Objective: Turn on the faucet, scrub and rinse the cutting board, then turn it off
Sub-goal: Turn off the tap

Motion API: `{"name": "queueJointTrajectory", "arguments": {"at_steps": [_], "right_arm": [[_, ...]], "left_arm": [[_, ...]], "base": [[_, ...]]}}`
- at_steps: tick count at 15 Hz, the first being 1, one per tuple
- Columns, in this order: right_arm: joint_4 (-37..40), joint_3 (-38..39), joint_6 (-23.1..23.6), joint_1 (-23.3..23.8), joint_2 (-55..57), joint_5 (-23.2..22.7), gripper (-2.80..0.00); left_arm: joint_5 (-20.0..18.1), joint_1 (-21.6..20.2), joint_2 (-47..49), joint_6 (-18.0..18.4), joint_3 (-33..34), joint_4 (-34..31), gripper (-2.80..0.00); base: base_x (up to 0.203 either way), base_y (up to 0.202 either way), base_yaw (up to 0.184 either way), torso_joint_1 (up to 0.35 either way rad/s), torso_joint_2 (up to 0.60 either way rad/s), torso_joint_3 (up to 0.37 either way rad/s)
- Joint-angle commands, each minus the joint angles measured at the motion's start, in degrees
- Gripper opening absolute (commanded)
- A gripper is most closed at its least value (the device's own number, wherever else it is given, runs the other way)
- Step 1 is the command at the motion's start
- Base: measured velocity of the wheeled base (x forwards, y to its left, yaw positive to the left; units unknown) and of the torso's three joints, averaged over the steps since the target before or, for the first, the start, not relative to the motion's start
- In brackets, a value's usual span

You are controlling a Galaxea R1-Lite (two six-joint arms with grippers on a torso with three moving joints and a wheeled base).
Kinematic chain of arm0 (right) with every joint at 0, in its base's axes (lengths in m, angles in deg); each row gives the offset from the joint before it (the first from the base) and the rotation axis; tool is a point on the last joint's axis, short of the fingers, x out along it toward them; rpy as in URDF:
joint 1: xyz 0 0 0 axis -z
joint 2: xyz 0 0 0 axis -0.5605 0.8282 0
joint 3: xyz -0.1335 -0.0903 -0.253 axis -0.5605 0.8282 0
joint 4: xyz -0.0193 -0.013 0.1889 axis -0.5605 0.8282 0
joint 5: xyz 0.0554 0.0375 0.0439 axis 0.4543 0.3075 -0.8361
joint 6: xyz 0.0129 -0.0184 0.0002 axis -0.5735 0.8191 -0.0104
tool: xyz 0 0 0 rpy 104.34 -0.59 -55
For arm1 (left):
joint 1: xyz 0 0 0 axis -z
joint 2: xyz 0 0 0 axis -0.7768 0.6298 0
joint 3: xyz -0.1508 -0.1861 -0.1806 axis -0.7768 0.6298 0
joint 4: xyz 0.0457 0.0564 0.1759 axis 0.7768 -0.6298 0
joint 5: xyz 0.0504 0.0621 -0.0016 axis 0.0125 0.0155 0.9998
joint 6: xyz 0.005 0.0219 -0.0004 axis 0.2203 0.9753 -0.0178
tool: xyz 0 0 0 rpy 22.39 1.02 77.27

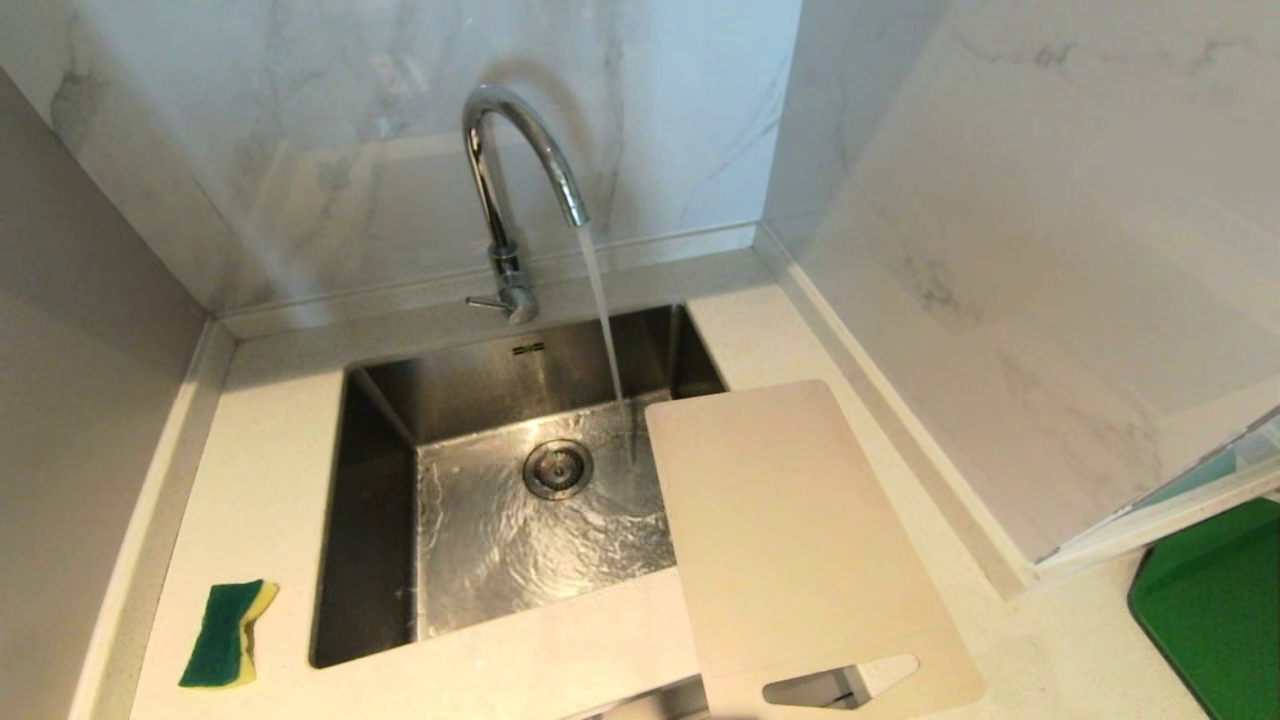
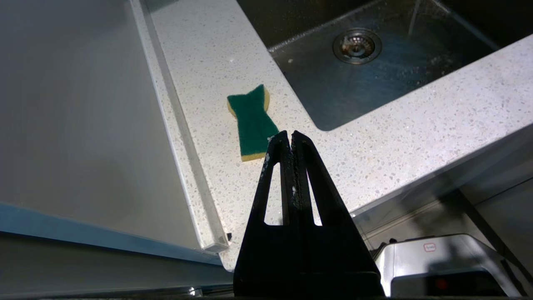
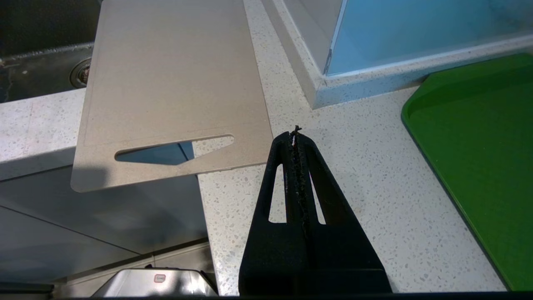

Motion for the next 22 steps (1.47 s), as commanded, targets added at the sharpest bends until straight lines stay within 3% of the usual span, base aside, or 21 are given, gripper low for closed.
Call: {"name": "queueJointTrajectory", "arguments": {"at_steps": [1,6,9,12,14,19,22], "right_arm": [[0.0,0.0,0.0,0.0,0.0,0.0,-2.8],[0.0,0.0,0.0,0.0,0.0,0.0,-2.8],[0.0,0.0,0.0,0.0,0.0,0.0,-2.8],[0.0,0.0,0.0,0.0,0.0,0.0,-2.8],[0.0,0.0,0.0,0.0,0.0,0.0,-2.8],[0.0,0.0,0.0,0.0,0.0,0.0,-2.8],[0.0,0.0,0.0,0.0,0.0,0.0,-2.8]], "left_arm": [[0.1,0.1,0.2,0.3,-2.5,-0.3,-2.8],[0.2,0.2,8.7,1.8,-15.3,-5.4,-2.8],[4.2,2.4,19.1,10.5,-20.5,-5.5,-2.8],[6.4,2.6,30.4,14.0,-26.8,-4.7,-2.8],[4.9,1.2,36.7,14.9,-29.2,-3.0,-2.8],[-3.4,-2.1,47.4,15.8,-34.2,-2.0,-2.8],[-4.1,-2.3,53.4,17.3,-35.8,-1.9,-2.8]], "base": [[0.0,0.0,0.0,0.0,0.0,0.0],[0.0,0.0,0.0,0.0,0.0,0.0],[0.0,0.0,0.0,0.0,0.0,0.0],[0.0,0.0,0.0,0.0,0.0,0.0],[0.0,0.0,0.0,0.0,0.0,0.0],[0.0,0.0,0.0,0.0,0.0,0.0],[0.0,0.0,0.0,0.0,0.0,0.0]]}}
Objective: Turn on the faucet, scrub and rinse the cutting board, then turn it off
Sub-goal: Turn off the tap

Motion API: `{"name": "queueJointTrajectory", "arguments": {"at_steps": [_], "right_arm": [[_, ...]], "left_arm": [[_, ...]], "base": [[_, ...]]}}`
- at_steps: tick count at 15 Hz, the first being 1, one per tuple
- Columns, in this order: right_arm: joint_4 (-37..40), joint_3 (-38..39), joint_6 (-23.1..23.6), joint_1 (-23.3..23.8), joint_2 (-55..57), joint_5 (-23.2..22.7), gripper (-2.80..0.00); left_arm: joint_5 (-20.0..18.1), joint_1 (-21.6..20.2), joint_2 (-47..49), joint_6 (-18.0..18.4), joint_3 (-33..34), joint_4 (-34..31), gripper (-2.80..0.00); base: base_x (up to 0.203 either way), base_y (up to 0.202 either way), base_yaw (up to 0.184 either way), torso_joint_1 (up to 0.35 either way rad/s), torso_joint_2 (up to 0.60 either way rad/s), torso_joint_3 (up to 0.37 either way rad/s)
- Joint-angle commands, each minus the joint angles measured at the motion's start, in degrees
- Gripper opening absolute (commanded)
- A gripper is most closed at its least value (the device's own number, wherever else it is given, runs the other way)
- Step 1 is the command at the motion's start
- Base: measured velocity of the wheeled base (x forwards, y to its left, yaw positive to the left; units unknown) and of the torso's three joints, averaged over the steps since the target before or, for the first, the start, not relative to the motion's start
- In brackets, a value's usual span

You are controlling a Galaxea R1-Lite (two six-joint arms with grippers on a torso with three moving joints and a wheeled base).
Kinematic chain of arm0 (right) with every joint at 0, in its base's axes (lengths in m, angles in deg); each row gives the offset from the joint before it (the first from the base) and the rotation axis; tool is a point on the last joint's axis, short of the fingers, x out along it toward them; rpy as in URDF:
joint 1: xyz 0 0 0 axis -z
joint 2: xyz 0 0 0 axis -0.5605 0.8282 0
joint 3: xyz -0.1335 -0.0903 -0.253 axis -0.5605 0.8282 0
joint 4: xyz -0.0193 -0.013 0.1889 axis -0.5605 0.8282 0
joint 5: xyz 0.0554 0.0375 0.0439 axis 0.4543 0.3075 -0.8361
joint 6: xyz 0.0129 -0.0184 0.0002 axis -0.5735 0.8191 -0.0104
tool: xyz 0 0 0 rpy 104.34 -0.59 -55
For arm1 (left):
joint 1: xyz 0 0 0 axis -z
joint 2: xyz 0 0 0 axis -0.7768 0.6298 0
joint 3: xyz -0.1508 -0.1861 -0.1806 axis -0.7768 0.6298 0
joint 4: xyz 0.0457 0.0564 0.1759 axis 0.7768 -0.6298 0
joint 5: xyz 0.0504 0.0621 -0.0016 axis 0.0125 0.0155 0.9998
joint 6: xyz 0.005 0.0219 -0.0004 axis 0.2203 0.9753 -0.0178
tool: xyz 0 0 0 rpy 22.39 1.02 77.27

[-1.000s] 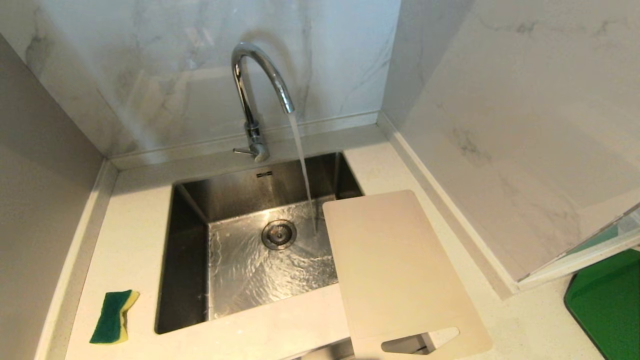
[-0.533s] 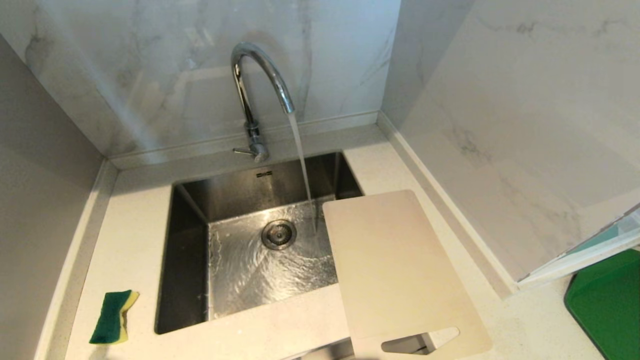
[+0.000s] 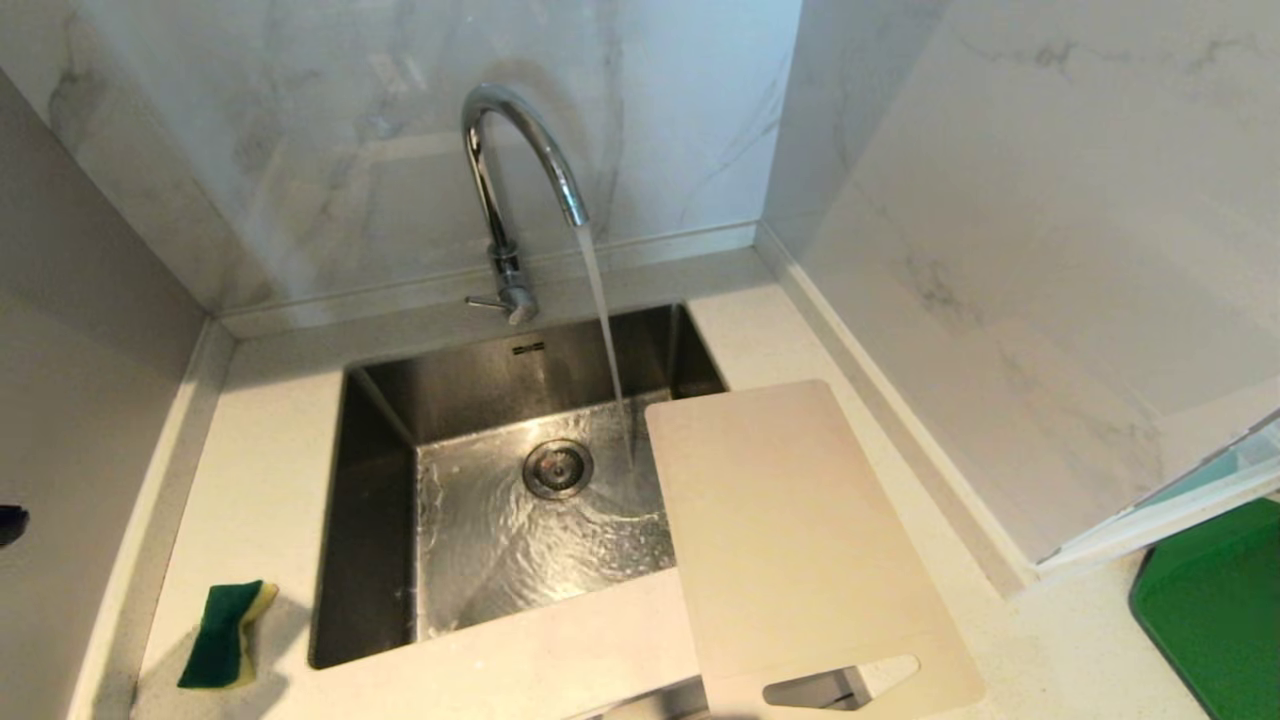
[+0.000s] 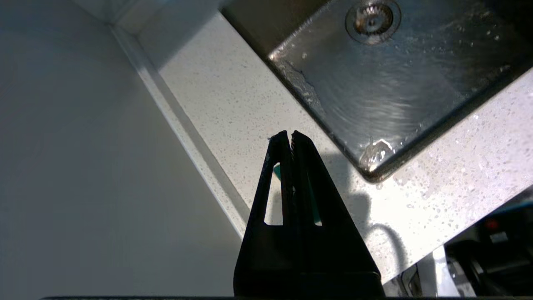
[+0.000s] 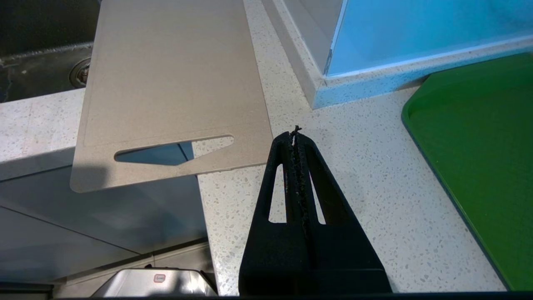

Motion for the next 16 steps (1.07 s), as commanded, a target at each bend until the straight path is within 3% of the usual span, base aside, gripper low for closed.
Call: {"name": "queueJointTrajectory", "arguments": {"at_steps": [1,6,8,10,12,16], "right_arm": [[0.0,0.0,0.0,0.0,0.0,-0.1,-2.8],[0.0,0.0,0.0,0.0,0.0,-0.1,-2.8],[0.0,0.0,0.0,0.0,0.0,-0.1,-2.8],[0.0,0.0,0.0,0.0,0.0,-0.1,-2.8],[0.0,0.0,0.0,0.0,0.0,-0.1,-2.8],[0.0,0.0,0.0,0.0,0.0,-0.1,-2.8]], "left_arm": [[-0.1,-0.1,7.7,0.8,-1.8,0.0,-2.8],[0.5,0.8,19.1,0.7,-8.7,-1.4,-2.8],[2.7,5.0,23.3,-0.5,-11.7,-2.4,-2.8],[6.1,9.1,27.5,-2.8,-14.5,-2.5,-2.8],[6.9,10.6,30.5,-4.1,-17.8,-2.5,-2.8],[13.5,17.3,40.4,-12.0,-27.4,-2.7,-2.8]], "base": [[0.0,0.0,0.0,0.0,0.0,0.0],[0.0,0.0,0.0,0.0,0.0,0.0],[0.0,0.0,0.0,0.0,0.0,0.0],[0.0,0.0,0.0,0.0,0.0,0.0],[0.0,0.0,0.0,0.0,0.0,0.0],[0.0,0.0,0.0,0.0,0.0,0.0]]}}
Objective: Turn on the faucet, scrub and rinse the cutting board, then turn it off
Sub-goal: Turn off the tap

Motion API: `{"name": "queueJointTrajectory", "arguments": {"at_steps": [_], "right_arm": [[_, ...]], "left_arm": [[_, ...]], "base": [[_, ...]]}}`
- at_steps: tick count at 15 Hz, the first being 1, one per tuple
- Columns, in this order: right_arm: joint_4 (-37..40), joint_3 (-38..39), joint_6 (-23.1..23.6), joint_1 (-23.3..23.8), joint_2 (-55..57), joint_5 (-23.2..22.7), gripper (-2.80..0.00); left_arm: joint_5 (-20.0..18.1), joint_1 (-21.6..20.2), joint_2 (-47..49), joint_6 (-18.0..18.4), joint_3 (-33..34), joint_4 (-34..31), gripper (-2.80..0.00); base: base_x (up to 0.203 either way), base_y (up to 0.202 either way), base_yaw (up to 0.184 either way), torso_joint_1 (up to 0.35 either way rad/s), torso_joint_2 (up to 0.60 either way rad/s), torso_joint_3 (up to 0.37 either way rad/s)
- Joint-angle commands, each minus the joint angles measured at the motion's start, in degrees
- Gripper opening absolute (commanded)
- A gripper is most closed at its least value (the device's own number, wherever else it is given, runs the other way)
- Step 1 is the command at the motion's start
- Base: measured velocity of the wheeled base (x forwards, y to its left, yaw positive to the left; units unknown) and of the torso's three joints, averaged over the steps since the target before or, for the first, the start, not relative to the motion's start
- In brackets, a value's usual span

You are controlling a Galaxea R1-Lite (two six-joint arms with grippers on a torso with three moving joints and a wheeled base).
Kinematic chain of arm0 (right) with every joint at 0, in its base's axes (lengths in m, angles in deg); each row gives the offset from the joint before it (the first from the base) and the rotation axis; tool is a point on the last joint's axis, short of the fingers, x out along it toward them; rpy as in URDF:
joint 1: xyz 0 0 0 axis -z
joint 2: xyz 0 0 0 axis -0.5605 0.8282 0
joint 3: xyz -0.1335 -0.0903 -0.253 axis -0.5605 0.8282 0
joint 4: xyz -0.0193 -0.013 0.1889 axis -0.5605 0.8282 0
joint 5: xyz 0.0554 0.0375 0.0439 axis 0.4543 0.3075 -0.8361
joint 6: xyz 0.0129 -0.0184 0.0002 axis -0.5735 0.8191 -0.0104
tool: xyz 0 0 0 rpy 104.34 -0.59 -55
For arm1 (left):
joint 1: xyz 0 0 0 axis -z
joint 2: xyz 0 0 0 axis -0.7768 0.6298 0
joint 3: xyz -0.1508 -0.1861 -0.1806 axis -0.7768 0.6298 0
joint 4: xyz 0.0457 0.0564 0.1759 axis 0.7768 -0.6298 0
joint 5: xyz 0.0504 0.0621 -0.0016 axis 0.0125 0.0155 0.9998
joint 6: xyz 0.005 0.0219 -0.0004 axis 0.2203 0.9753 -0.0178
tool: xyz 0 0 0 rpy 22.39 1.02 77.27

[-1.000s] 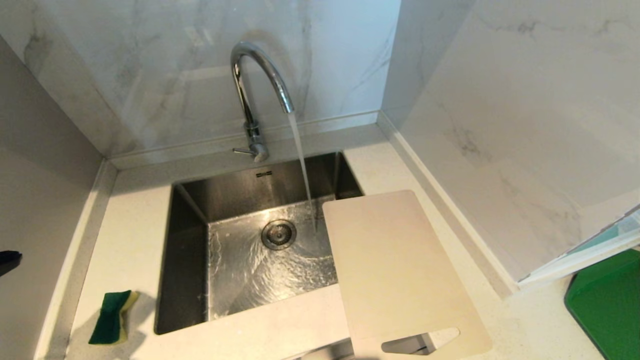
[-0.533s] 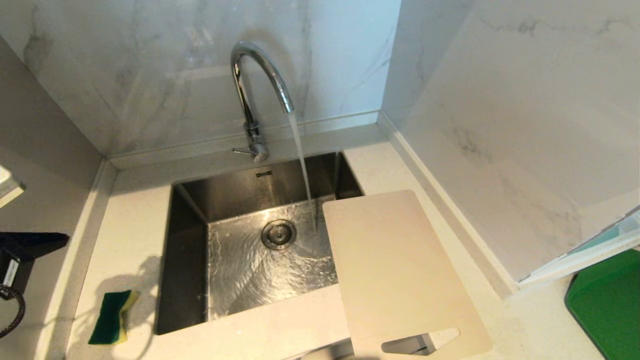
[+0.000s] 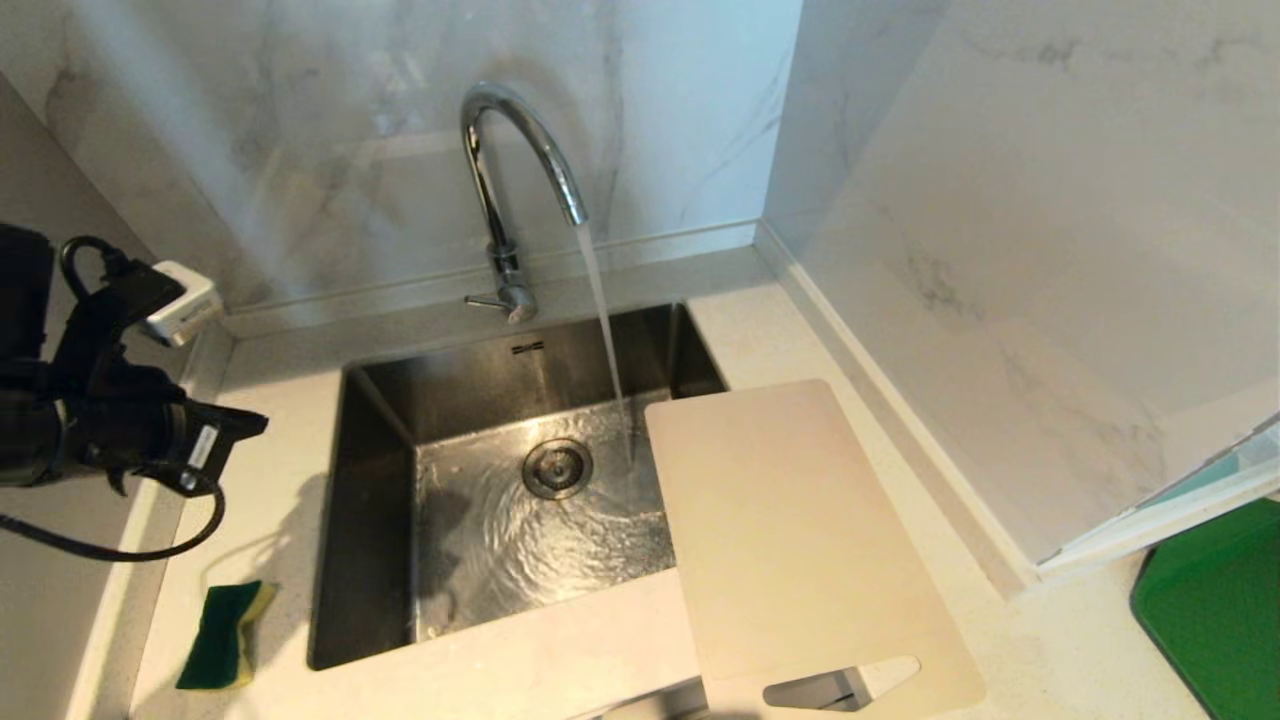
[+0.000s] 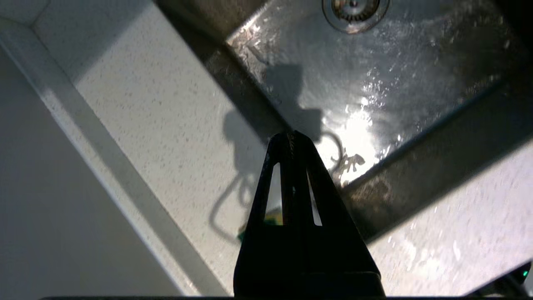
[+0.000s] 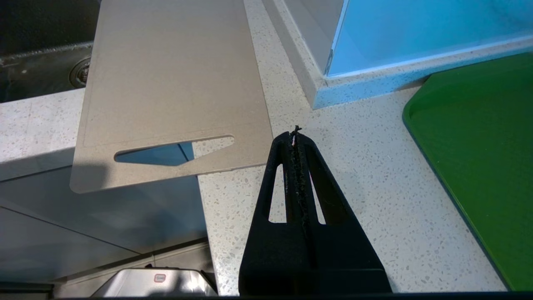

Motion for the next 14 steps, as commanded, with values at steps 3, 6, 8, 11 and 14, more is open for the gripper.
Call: {"name": "queueJointTrajectory", "arguments": {"at_steps": [3,6,8,11,14], "right_arm": [[0.0,0.0,0.0,0.0,0.0,0.0,-2.8],[0.0,0.0,0.0,0.0,0.0,0.0,-2.8],[0.0,0.0,0.0,0.0,0.0,0.0,-2.8],[0.0,0.0,0.0,0.0,0.0,0.0,-2.8],[0.0,0.0,0.0,0.0,0.0,0.0,-2.8]], "left_arm": [[9.0,7.9,14.7,-7.3,-11.9,-0.1,-2.8],[13.6,11.3,21.8,-14.7,-20.6,-0.1,-2.8],[14.6,12.6,25.9,-18.5,-24.2,0.2,-2.8],[14.7,13.3,30.2,-21.3,-28.5,1.5,-2.8],[16.1,13.5,34.9,-23.2,-32.5,7.7,-2.8]], "base": [[0.0,0.0,0.0,0.0,0.0,0.0],[0.0,0.0,0.0,0.0,0.0,0.0],[0.0,0.0,0.0,0.0,0.0,0.0],[0.0,0.0,0.0,0.0,0.0,0.0],[0.0,0.0,0.0,0.0,0.0,0.0]]}}
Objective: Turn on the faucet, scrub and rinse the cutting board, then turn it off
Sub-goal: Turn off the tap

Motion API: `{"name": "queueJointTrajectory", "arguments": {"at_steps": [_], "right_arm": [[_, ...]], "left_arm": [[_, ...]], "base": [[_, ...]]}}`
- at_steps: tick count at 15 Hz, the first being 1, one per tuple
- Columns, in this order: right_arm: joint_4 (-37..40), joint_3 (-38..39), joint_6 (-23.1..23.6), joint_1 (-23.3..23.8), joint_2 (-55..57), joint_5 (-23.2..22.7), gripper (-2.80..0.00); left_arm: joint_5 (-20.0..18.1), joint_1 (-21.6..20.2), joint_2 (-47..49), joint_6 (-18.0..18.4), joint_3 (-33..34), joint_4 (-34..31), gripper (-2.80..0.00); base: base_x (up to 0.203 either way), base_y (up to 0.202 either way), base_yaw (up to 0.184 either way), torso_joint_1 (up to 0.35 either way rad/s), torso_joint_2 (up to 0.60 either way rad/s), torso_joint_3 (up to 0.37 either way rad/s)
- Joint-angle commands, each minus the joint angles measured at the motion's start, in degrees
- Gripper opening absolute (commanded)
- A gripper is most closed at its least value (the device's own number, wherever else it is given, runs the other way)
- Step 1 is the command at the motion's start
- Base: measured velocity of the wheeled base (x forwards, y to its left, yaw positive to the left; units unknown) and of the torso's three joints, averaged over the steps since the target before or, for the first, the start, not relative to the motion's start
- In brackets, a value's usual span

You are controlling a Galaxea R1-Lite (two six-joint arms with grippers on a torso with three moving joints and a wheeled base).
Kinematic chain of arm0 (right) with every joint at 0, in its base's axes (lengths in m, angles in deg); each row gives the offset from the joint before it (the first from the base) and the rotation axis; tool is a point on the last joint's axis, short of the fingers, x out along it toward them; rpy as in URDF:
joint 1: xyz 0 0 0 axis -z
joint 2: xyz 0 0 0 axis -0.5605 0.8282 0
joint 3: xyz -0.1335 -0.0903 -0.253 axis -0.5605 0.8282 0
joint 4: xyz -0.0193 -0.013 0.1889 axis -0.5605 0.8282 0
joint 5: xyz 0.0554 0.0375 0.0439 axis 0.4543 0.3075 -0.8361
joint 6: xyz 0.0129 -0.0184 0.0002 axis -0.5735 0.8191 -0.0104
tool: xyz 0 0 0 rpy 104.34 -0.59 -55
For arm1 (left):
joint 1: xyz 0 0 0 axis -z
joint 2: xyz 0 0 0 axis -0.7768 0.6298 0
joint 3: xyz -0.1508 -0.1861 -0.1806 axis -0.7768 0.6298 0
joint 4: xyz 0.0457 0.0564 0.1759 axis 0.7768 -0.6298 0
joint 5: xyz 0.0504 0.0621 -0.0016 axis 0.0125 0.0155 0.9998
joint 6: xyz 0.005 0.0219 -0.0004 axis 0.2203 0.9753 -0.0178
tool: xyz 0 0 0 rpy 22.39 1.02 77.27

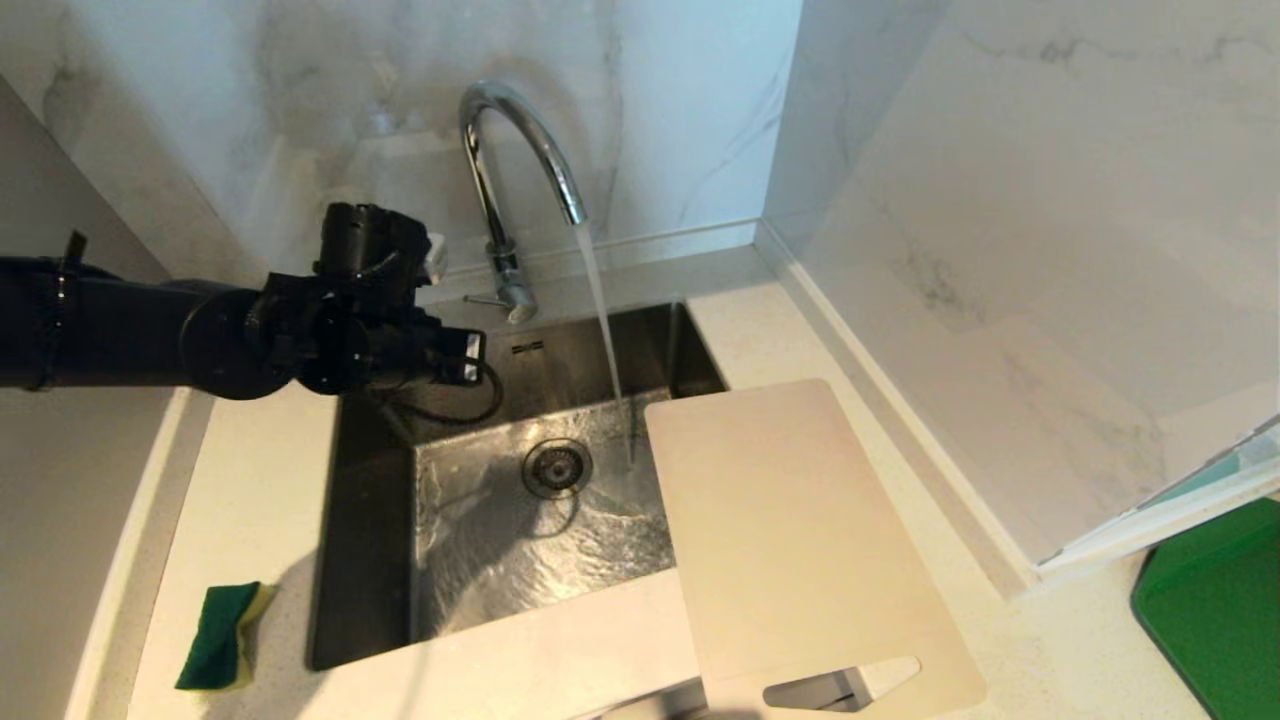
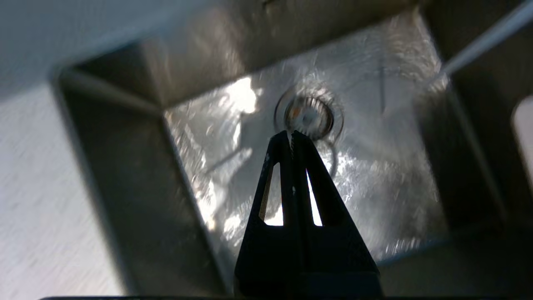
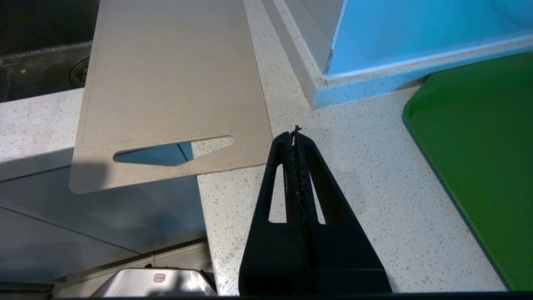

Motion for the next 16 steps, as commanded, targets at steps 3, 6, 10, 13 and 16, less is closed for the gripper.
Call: {"name": "queueJointTrajectory", "arguments": {"at_steps": [3,6,10,13,16], "right_arm": [[0.0,0.0,0.0,0.0,0.0,0.0,-2.8],[0.0,0.0,0.0,0.0,0.0,0.0,-2.8],[0.0,0.0,0.0,0.0,0.0,0.0,-2.8],[0.0,0.0,0.0,0.0,0.0,0.0,-2.8],[0.0,0.0,0.0,0.0,0.0,0.0,-2.8]], "left_arm": [[2.7,0.1,6.8,0.0,-6.8,4.6,-2.8],[4.0,0.0,9.5,0.8,-10.7,7.2,-2.8],[3.8,-0.2,14.2,1.6,-17.1,9.4,-2.8],[2.7,-0.6,16.4,3.7,-19.3,11.4,-2.8],[1.1,-1.4,15.8,3.6,-18.7,11.0,-2.8]], "base": [[0.0,0.0,0.0,0.0,0.0,0.0],[0.0,0.0,0.0,0.0,0.0,0.0],[0.0,0.0,0.0,0.0,0.0,0.0],[0.0,0.0,0.0,0.0,0.0,0.0],[0.0,0.0,0.0,0.0,0.0,0.0]]}}
